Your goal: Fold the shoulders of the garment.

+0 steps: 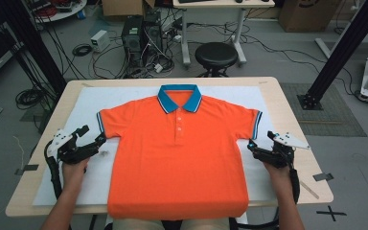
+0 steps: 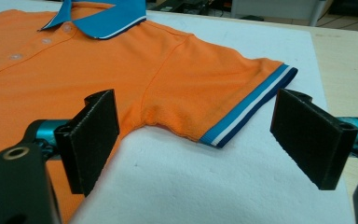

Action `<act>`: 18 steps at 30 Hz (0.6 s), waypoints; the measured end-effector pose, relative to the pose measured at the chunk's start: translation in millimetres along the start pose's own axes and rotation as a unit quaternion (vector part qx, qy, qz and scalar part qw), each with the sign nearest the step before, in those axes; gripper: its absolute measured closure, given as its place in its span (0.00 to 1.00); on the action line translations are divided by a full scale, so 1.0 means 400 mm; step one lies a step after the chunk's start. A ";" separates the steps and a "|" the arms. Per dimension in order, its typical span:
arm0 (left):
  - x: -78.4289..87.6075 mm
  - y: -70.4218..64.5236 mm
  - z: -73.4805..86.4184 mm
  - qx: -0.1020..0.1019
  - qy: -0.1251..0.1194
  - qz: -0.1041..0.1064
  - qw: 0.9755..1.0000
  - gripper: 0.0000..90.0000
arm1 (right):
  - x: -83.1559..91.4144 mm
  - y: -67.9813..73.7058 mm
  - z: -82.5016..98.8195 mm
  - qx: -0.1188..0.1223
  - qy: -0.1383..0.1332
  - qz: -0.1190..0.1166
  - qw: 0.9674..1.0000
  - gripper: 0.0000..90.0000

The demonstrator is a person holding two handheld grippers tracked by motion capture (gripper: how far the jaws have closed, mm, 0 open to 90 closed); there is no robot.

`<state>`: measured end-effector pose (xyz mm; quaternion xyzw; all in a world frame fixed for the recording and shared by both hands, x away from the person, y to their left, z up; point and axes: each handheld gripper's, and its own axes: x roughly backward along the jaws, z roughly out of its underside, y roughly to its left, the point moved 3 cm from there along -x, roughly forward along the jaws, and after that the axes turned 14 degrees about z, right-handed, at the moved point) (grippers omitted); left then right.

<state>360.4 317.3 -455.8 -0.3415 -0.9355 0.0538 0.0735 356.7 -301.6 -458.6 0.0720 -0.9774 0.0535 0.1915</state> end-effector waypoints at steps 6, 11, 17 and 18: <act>-0.001 0.000 0.000 0.000 0.002 0.000 1.000 0.20 | 0.000 0.000 0.000 -0.002 0.002 -0.001 1.000 0.17; -0.001 0.002 0.000 0.004 0.003 -0.003 1.000 0.20 | 0.000 -0.002 0.000 -0.008 0.003 -0.001 1.000 0.17; -0.002 0.000 0.000 -0.001 0.004 -0.004 1.000 0.20 | 0.000 -0.004 0.001 -0.012 0.002 -0.006 1.000 0.17; -0.002 0.000 0.000 -0.001 0.003 -0.005 1.000 0.20 | 0.000 -0.004 0.001 -0.013 0.002 -0.005 1.000 0.17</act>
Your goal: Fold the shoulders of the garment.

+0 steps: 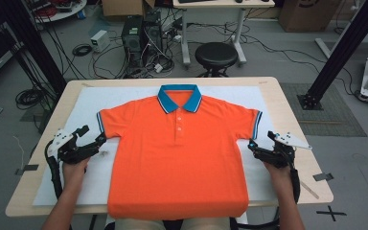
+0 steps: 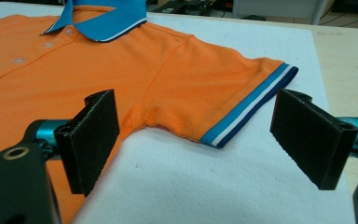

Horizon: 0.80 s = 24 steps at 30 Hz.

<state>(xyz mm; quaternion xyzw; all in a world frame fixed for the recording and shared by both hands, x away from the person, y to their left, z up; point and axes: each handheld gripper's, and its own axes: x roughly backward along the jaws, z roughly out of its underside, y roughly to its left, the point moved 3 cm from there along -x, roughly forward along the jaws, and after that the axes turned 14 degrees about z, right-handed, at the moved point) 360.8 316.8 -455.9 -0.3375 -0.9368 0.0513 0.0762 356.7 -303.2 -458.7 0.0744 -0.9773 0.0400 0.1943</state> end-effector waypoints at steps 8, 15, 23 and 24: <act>-0.001 0.001 0.000 0.002 0.003 0.004 1.000 0.20 | -0.009 -0.018 -0.007 -0.052 0.031 0.004 0.998 0.17; -0.002 -0.002 0.000 -0.003 0.007 0.010 1.000 0.21 | -0.019 -0.015 -0.042 -0.029 0.046 0.019 0.998 0.18; -0.002 0.000 0.000 0.000 0.007 0.010 1.000 0.21 | -0.060 -0.028 -0.101 -0.015 0.087 0.019 0.996 0.18; -0.002 0.000 0.000 -0.001 0.007 0.010 1.000 0.21 | -0.068 -0.031 -0.106 -0.012 0.095 0.024 0.995 0.18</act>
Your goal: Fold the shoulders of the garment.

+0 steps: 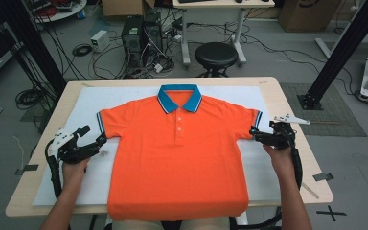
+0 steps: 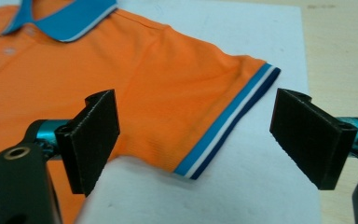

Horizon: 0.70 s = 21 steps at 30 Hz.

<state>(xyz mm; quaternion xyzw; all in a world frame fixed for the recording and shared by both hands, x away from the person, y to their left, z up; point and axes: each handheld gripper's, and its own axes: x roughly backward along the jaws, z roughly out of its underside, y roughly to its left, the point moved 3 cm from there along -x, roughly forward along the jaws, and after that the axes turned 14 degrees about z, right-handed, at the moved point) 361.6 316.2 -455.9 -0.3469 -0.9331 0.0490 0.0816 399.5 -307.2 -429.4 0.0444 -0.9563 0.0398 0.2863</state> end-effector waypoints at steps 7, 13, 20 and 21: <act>0.000 0.000 0.000 0.001 0.001 0.002 1.000 0.21 | -0.042 -0.016 -0.013 -0.009 0.046 0.038 0.998 0.21; -0.001 0.000 0.000 0.002 0.001 0.003 1.000 0.21 | -0.069 -0.023 -0.010 -0.003 0.067 0.067 0.995 0.29; -0.002 0.000 0.000 0.002 0.006 0.003 1.000 0.21 | -0.110 -0.003 -0.008 0.002 0.096 0.064 0.993 0.35; -0.002 0.000 0.000 0.002 0.006 0.003 1.000 0.21 | -0.117 -0.003 -0.007 0.003 0.100 0.067 0.993 0.37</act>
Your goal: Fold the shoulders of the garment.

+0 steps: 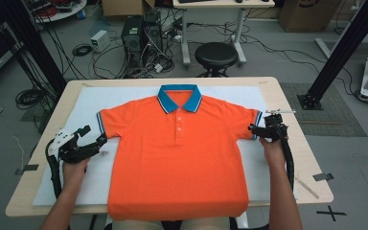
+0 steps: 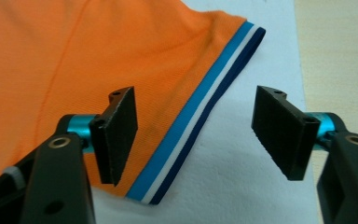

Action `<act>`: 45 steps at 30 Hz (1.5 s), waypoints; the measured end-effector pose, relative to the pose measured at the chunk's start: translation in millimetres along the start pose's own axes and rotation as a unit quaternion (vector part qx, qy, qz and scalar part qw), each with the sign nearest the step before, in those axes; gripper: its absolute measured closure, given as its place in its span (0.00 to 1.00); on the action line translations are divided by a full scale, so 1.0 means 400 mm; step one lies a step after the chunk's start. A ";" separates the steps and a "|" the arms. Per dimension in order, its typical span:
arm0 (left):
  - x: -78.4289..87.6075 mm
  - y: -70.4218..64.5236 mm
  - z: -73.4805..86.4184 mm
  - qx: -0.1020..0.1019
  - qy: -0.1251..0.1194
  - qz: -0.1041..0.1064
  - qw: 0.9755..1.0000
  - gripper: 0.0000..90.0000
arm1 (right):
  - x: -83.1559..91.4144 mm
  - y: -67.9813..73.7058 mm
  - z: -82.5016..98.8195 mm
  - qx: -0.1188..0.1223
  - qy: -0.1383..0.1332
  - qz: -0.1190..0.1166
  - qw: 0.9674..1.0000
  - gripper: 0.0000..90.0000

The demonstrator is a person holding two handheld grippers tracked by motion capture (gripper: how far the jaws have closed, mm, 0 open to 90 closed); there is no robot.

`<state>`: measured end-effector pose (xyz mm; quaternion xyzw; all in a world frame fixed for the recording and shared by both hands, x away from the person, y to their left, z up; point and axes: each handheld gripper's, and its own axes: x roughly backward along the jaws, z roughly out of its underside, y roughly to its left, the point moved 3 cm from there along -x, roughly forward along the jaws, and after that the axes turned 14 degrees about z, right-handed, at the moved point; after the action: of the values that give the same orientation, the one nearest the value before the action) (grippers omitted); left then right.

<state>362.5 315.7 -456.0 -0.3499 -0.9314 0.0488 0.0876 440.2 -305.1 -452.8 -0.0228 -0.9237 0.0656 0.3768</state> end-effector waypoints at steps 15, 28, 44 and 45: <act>0.000 0.001 0.000 0.003 0.003 0.006 1.000 0.21 | -0.033 0.029 -0.008 0.012 0.033 -0.022 0.999 0.83; -0.001 0.004 0.000 0.009 0.002 0.009 1.000 0.21 | 0.013 0.086 -0.064 0.063 -0.008 -0.026 0.998 0.94; 0.000 0.004 0.000 0.011 0.000 0.015 1.000 0.21 | 0.020 0.268 -0.095 0.174 -0.010 -0.041 0.984 0.90; 0.000 0.004 0.000 0.010 0.000 0.015 1.000 0.21 | 0.019 0.272 -0.094 0.175 -0.008 -0.043 0.984 0.85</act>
<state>363.5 317.1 -456.2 -0.3628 -0.9255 0.0599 0.0906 460.2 -192.7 -436.2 0.0841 -0.9011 0.2096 0.3703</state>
